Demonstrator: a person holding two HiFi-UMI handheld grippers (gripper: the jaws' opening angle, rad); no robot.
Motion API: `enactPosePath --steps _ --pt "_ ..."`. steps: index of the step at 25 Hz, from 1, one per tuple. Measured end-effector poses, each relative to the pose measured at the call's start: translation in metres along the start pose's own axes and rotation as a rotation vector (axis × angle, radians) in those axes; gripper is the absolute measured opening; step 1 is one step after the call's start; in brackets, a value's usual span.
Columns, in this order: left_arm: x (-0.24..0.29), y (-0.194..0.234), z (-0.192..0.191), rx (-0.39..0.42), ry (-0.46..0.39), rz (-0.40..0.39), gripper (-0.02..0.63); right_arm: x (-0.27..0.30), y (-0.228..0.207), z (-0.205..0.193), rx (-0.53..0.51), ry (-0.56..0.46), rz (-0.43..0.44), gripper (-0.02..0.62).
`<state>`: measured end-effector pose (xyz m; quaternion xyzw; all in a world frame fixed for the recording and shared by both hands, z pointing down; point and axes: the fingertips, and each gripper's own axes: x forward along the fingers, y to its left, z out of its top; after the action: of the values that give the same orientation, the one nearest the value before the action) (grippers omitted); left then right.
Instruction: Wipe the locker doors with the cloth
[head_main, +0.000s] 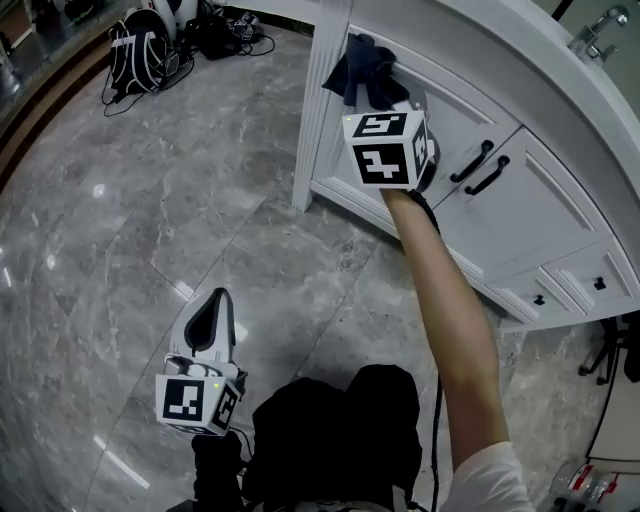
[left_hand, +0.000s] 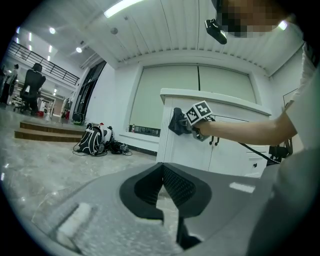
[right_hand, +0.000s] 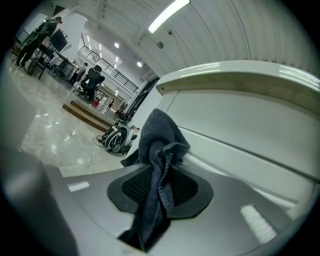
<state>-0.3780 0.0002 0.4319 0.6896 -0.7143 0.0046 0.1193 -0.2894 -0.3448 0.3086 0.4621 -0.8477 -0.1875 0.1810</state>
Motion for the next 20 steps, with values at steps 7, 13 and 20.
enactPosePath --steps 7,13,20 --pt "0.006 -0.016 -0.006 -0.002 -0.001 -0.018 0.002 -0.037 -0.042 -0.029 -0.02 0.016 -0.067 0.094" --pt "0.008 -0.029 -0.007 0.0 -0.001 -0.024 0.002 -0.061 -0.072 -0.045 0.093 0.03 -0.124 0.094" --pt "0.007 -0.038 -0.005 0.016 -0.008 -0.035 0.003 -0.077 -0.098 -0.065 0.302 0.052 -0.197 0.094"
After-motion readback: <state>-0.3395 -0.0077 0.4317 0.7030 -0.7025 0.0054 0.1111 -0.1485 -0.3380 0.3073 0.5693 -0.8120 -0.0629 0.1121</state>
